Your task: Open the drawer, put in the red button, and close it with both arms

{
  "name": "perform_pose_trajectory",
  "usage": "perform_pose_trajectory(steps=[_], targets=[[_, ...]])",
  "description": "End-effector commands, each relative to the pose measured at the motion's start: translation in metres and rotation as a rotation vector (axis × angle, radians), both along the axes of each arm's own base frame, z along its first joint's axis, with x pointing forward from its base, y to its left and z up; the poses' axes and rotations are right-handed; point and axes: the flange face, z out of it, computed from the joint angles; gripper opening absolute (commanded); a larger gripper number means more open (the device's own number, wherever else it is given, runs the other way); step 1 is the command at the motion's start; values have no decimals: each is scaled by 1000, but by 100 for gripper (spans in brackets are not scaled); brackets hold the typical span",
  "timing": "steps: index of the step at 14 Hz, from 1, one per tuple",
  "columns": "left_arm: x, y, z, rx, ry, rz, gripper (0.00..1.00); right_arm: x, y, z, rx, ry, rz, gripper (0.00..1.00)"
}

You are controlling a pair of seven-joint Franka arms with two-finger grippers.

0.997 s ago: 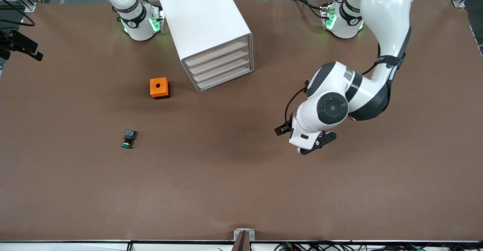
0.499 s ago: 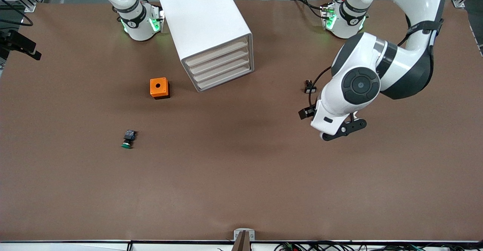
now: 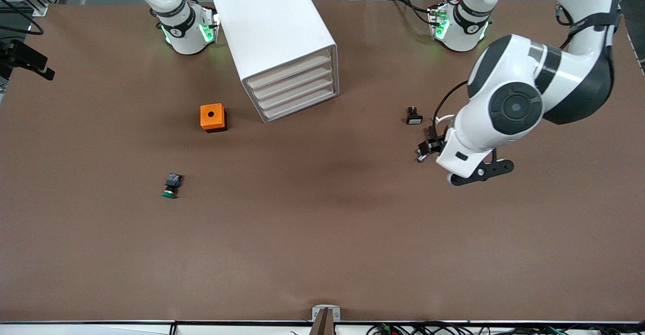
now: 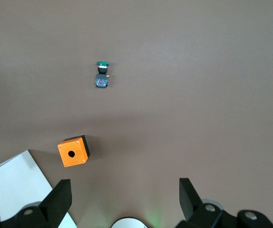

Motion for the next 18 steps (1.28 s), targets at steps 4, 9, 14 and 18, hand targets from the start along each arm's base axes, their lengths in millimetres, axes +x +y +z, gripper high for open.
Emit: perform_pose_trajectory(steps=[4,9,14,18], targets=[[-7,82,39,-24,28,-174,100,-5,3,5,3,-6,-8,100],[-32,190,79,-117,2,-228,100,-5,6,5,0,-9,-2,100],[-52,241,93,-141,-53,-250,100,-3,14,5,-1,-13,15,100],[-81,248,82,-116,-120,-231,100,-3,14,5,-1,-12,15,100]])
